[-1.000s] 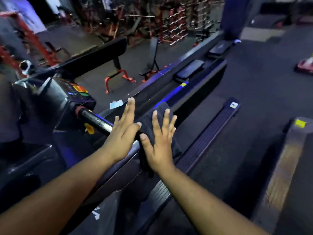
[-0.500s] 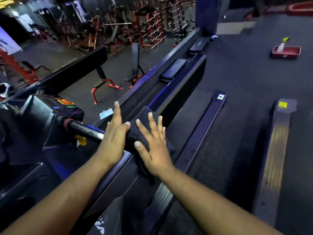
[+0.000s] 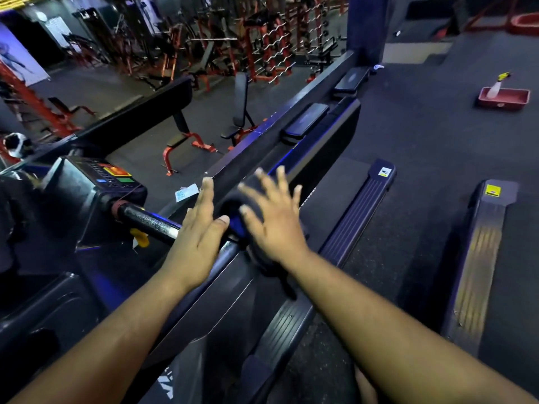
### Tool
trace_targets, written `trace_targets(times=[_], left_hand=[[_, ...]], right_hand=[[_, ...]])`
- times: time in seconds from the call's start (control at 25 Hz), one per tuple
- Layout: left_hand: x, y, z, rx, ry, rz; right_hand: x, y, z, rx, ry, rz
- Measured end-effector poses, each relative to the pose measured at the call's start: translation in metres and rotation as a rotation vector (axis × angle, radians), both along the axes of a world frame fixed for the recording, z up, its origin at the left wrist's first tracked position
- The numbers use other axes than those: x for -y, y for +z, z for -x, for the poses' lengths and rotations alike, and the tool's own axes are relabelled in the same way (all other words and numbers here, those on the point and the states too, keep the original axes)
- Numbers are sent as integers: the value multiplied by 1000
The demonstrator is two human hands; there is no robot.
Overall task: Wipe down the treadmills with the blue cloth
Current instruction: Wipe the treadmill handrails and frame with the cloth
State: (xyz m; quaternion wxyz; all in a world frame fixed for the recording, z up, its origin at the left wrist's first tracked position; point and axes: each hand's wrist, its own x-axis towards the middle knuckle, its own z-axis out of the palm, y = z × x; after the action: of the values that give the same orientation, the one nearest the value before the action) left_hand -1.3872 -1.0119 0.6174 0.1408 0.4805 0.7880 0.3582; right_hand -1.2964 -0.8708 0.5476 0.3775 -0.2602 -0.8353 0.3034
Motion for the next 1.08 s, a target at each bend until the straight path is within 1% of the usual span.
trace_targets(times=[0.08,0.12,0.16,0.2,0.28,0.32,0.36,0.4,0.52,0.6,0.68,0.72,0.8,0.84,0.88,0.92,0.96,1.0,1.04,1.08], left_hand=[[0,-2,-3,-139,-37,103],[0,-2,-3,-184,-50,146],[0,-1,-3,-216,-59,179],[-1,0,-2,-235,-66,199],[-5,4,-3,-262,-81,221],[-7,5,-3,-286,-95,238],[-10,6,-3,-321,-113,270],[-12,7,-4,-366,-130,315],[-31,6,-7,-514,-182,447],[-49,4,-10,-558,-204,473],[-61,2,-9,-578,-222,453],[-64,1,-7,-546,-228,419],[-61,1,-5,-392,-229,309],[-59,2,-5,-340,-237,279],[-58,3,-5,-333,-246,276],[-57,3,-5,-351,-251,290],[-59,3,-6,-374,-251,312],[-61,3,-7,-396,-244,336],[-61,3,-9,-411,-236,360],[-61,2,-10,-419,-231,377]], right_hand=[[-51,14,6,-3,-168,163],[-55,14,10,-31,-223,263],[-40,11,14,-62,-258,338],[-11,5,14,-116,-263,382],[63,-10,6,-230,-148,449],[83,-18,3,-265,-89,493],[84,-23,4,-309,-82,537],[65,-23,10,-347,-133,574],[-28,-18,23,-397,-345,689],[-49,-20,24,-410,-404,759],[-18,-15,22,-408,-364,777],[9,-13,20,-429,-295,763],[56,-14,13,-455,-174,667],[57,-18,12,-473,-141,623],[42,-18,13,-504,-126,603],[16,-21,15,-537,-166,598],[-18,-28,18,-565,-223,635],[-60,-35,23,-550,-320,751],[-103,-42,24,-505,-424,910],[-136,-48,25,-448,-485,1070]])
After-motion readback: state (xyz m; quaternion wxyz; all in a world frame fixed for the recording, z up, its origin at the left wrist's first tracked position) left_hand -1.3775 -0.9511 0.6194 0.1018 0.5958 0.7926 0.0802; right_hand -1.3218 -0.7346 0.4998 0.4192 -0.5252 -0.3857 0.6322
